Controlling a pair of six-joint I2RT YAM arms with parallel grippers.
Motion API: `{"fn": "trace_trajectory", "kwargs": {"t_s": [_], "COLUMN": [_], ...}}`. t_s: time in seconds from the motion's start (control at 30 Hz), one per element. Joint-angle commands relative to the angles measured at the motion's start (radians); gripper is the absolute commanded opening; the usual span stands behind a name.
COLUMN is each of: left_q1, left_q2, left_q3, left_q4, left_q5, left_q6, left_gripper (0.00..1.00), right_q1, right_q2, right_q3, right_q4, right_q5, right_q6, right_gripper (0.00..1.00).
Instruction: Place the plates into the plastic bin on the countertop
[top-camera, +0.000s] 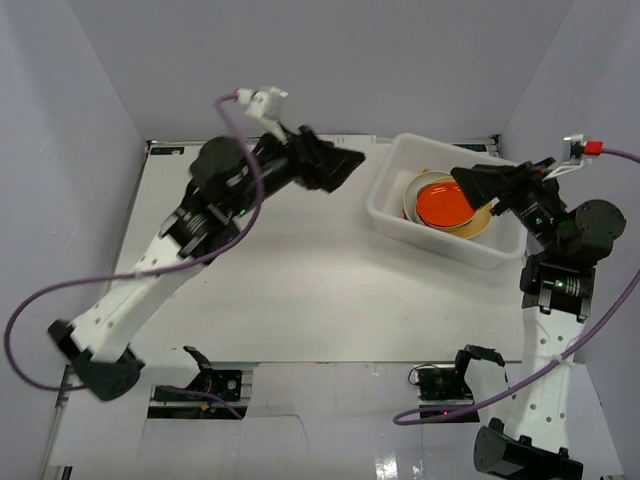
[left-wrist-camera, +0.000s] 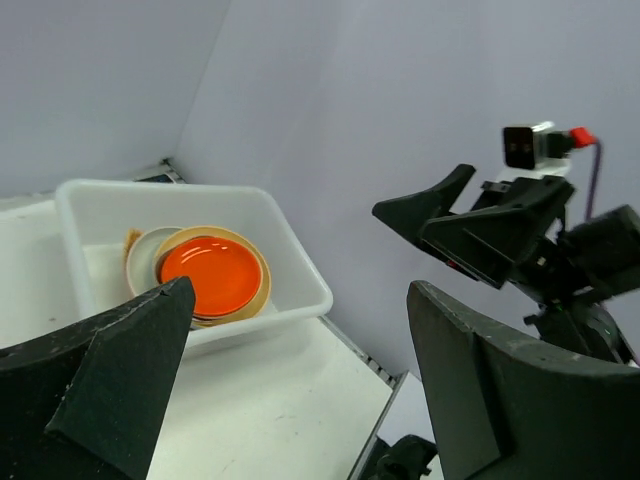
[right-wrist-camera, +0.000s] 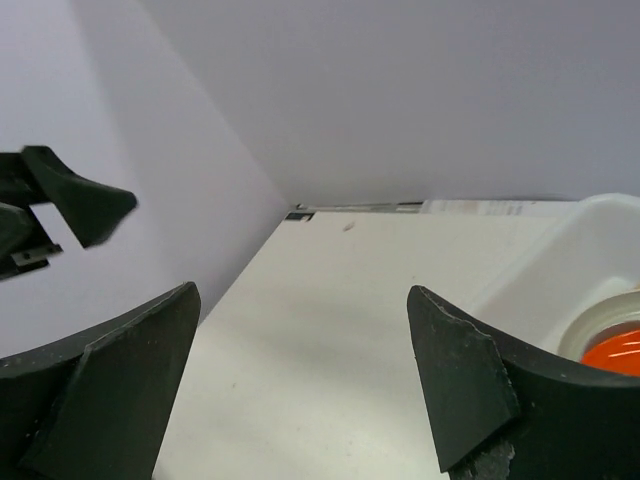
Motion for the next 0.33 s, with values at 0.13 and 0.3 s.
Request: {"fn": "trace_trajectory", "kwargs": {"t_s": [0.13, 0.3], "left_q1": [0.002, 0.002], "left_q2": [-0.639, -0.908], "left_q3": [-0.6, -0.809], "left_q4": [-0.099, -0.252], "left_q5": [-0.251, -0.429], "left_q6": [0.055, 0.015], "left_gripper": [0.98, 0.98], "right_q1": [0.094, 0.094], "right_q2": [-0.186, -0.306], "right_q3": [-0.271, -0.437], "right_q4": [0.104, 0.177], "right_q5": [-0.163, -0.074], "right_q6": [-0.012, 0.069], "right_gripper": [0.9, 0.9]}}
